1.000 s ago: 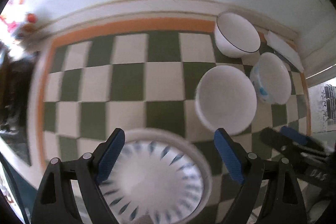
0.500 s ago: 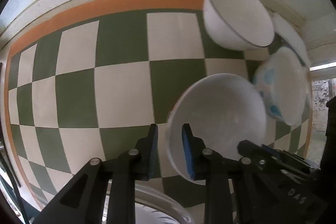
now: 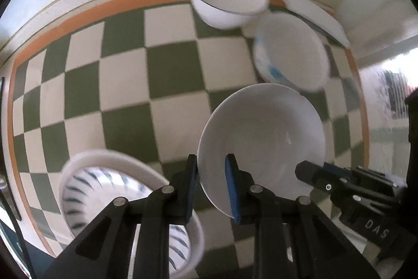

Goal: Organize plates and bowls
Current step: 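Grasp the plain white bowl rim with both tools and lift it, then carry the plain white bowl with both tools over the blue-dotted bowl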

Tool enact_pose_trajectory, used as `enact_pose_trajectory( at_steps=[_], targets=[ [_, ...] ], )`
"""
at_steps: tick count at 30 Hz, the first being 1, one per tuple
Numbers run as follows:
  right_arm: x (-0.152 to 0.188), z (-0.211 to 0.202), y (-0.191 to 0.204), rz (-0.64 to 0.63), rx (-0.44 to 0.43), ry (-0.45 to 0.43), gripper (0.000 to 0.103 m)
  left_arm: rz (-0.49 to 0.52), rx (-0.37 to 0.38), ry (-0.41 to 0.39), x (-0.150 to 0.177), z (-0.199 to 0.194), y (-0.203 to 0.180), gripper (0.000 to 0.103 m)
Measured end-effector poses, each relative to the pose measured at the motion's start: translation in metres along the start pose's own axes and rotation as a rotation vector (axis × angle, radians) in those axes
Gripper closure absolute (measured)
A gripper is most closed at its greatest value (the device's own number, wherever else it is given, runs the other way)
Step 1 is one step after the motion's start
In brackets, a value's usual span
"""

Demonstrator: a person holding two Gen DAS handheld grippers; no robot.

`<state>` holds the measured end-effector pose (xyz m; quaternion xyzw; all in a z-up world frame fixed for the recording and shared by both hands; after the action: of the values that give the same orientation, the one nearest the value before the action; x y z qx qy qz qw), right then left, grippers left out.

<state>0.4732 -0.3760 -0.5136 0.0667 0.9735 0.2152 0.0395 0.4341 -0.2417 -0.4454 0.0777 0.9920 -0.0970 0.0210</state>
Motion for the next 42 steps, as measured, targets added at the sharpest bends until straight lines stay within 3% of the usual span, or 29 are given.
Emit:
enact_pose_trajectory(
  at_steps=[7, 12, 22, 29, 35, 40, 42],
  targets=[
    [0.056, -0.016, -0.028, 0.013, 0.017, 0.033, 0.086, 0.055, -0.012, 0.032, 0.042, 0.009, -0.021, 0.084],
    [0.078, -0.009, -0.044, 0.035, -0.003, 0.05, 0.086, 0.091, -0.03, 0.054, 0.059, 0.02, -0.025, 0.084],
    [0.084, -0.003, -0.044, 0.018, -0.003, 0.045, 0.089, 0.167, -0.03, 0.061, 0.072, 0.031, -0.054, 0.084],
    [0.085, 0.0, -0.052, 0.035, 0.004, 0.061, 0.089, 0.167, -0.04, 0.058, 0.075, 0.03, -0.053, 0.084],
    [0.075, -0.011, -0.061, 0.07, -0.026, 0.061, 0.086, 0.104, -0.004, 0.001, 0.045, -0.005, -0.051, 0.083],
    [0.031, -0.057, -0.068, 0.068, -0.066, -0.041, 0.084, 0.05, 0.017, -0.091, -0.026, -0.038, -0.049, 0.074],
    [-0.002, -0.073, -0.075, 0.057, -0.042, -0.101, 0.075, 0.03, 0.017, -0.105, -0.056, -0.037, -0.048, 0.073]
  ],
)
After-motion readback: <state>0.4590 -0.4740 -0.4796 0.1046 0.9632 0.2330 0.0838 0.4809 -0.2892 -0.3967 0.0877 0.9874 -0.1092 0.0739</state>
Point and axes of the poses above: each gripper's, at about its wrist camera, not at the fingertips, and z roughly the way its jaws point, y to its left, x to its underside, the point moved 9 cm from there along z, roughly the way its jaws point, and after that the axes turned 5 degrees about -z, right-handed, at the moved point
